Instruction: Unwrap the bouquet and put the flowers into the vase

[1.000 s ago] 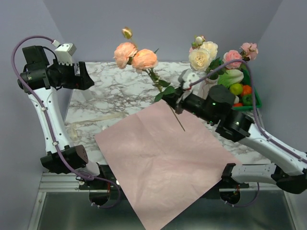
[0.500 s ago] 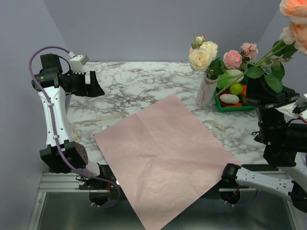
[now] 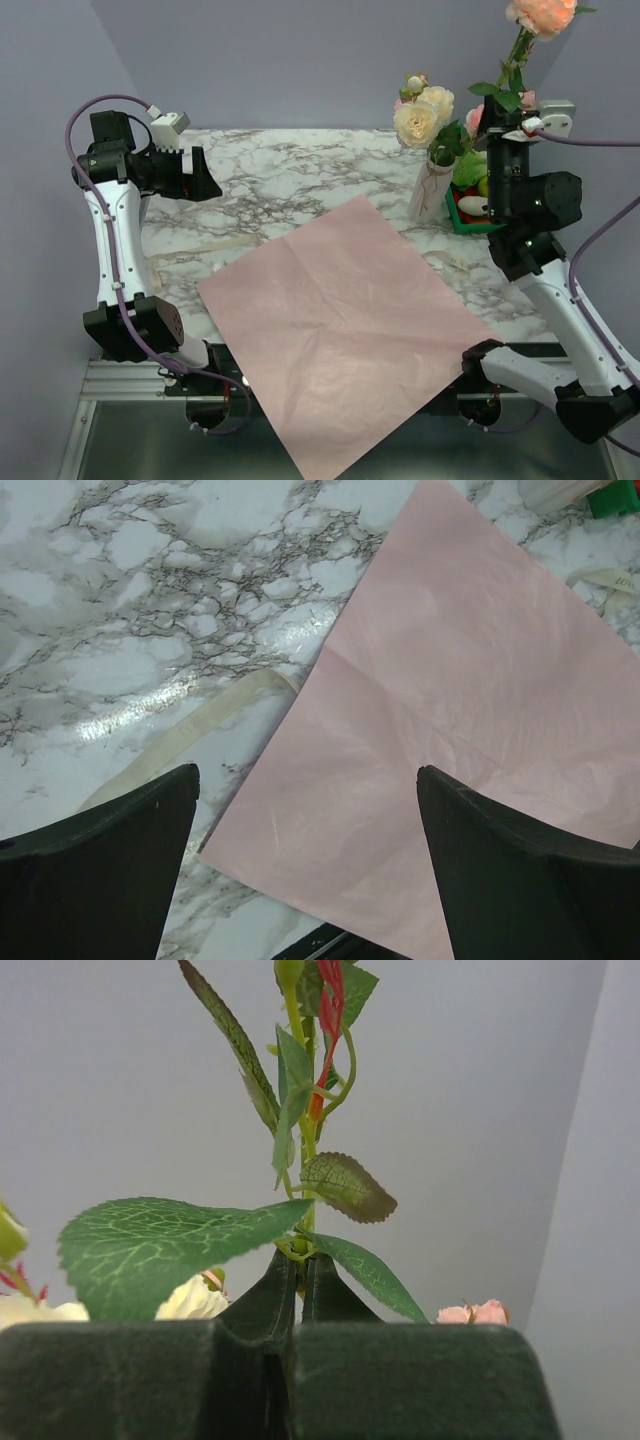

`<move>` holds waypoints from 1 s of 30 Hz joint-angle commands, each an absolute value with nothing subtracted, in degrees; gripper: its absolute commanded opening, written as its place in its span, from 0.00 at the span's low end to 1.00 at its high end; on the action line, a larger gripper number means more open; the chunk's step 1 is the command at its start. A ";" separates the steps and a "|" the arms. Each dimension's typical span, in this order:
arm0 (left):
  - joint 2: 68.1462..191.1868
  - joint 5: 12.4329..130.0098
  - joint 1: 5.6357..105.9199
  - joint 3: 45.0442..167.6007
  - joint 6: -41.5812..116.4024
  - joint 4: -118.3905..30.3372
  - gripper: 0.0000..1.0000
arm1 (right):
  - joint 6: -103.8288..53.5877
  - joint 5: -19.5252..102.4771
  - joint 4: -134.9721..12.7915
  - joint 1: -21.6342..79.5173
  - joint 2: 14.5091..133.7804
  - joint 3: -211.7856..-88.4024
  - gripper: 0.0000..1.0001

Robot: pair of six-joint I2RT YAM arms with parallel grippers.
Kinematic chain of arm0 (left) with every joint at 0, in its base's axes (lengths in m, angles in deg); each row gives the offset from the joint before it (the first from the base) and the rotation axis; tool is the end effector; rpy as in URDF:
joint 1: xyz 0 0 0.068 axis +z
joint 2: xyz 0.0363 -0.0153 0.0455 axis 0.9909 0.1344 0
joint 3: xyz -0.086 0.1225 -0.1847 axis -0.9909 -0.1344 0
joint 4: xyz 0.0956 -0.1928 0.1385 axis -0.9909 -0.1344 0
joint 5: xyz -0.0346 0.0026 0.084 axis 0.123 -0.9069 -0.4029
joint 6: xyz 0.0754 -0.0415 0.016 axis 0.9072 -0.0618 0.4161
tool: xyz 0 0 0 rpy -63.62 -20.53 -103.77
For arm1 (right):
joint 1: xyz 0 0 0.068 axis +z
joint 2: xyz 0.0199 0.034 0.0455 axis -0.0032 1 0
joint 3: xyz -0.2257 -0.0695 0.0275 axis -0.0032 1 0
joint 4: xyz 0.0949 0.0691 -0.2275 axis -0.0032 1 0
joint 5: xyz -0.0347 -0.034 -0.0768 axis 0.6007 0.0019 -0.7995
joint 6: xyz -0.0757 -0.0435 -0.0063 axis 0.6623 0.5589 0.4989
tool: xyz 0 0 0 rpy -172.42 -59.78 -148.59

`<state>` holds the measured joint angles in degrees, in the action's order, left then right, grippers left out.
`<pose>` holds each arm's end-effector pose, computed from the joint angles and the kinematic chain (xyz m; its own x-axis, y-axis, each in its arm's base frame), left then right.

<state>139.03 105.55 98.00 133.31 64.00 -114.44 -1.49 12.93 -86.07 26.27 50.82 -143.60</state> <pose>0.2965 0.0289 0.3516 -0.7038 0.0000 -0.7104 0.3793 0.8455 -0.3758 0.2272 0.0821 0.4976 0.5463 -0.0301 -0.8370 0.0013 0.9994 -0.0351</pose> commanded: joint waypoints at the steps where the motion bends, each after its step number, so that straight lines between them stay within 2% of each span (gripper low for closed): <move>1: 139.78 105.06 97.83 134.78 65.16 -114.77 0.99 | -7.40 16.79 -90.59 23.02 53.26 -144.60 0.01; 18: 141.98 105.24 97.83 135.40 66.30 -115.39 0.99 | -3.55 15.47 -107.20 19.77 66.36 -142.84 0.01; 30: 142.24 104.36 97.92 135.93 67.01 -116.71 0.99 | -0.29 12.57 -114.07 19.68 67.33 -135.72 0.01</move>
